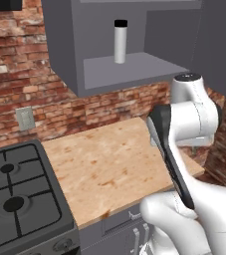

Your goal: Pick the beer, water bottle from the counter and place them in the open cabinet.

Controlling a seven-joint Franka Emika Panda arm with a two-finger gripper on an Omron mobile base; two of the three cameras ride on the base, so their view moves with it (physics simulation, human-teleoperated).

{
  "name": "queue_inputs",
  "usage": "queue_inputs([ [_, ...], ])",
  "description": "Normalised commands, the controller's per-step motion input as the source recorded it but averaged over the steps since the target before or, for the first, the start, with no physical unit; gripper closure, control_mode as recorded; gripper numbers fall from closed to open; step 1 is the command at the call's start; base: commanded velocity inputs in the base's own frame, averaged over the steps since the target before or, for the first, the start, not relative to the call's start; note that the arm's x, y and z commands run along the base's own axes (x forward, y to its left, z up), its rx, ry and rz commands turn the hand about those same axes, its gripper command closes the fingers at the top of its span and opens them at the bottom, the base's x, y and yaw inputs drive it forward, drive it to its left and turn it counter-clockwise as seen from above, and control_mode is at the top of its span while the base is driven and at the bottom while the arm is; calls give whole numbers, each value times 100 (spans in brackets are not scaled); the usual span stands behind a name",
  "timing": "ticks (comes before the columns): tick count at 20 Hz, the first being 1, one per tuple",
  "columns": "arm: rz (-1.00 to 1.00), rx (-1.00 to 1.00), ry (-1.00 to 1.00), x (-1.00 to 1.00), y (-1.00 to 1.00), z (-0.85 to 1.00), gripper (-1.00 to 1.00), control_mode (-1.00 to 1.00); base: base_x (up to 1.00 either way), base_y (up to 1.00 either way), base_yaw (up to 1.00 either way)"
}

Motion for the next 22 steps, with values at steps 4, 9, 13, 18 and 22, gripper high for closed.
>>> queue_inputs([
  [4, 0, 3, 0, -21, -1, -49, -100, -100, 0, 0, 0],
  [9, 0, 1, 0, -6, 0, -19, -100, -100, 0, 0, 0],
  [13, 0, 0, 0, 0, 0, 0, -100, -100, 0, 0, 0],
  [18, 0, 0, 0, 0, 0, 0, -100, -100, 0, 0, 0],
  [22, 0, 0, 0, 0, 0, 0, -100, 100, -16, 2, 0],
])
